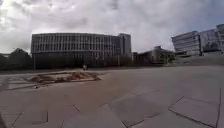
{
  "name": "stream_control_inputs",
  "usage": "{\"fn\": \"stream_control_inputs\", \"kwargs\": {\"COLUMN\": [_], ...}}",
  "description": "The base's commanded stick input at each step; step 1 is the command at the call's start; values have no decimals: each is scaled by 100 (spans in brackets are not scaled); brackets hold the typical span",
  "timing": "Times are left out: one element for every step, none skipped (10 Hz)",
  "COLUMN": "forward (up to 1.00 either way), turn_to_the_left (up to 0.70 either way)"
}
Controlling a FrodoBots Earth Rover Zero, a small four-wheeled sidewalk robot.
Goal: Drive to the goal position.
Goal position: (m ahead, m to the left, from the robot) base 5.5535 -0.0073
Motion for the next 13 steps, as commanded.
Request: {"fn": "stream_control_inputs", "kwargs": {"forward": [70, 70, 70, 70, 70, 70, 70, 70, 70, 70, 70, 70, 70], "turn_to_the_left": [0, 0, 0, 0, 0, 0, 0, 0, -10, -35, -35, -35, -35]}}
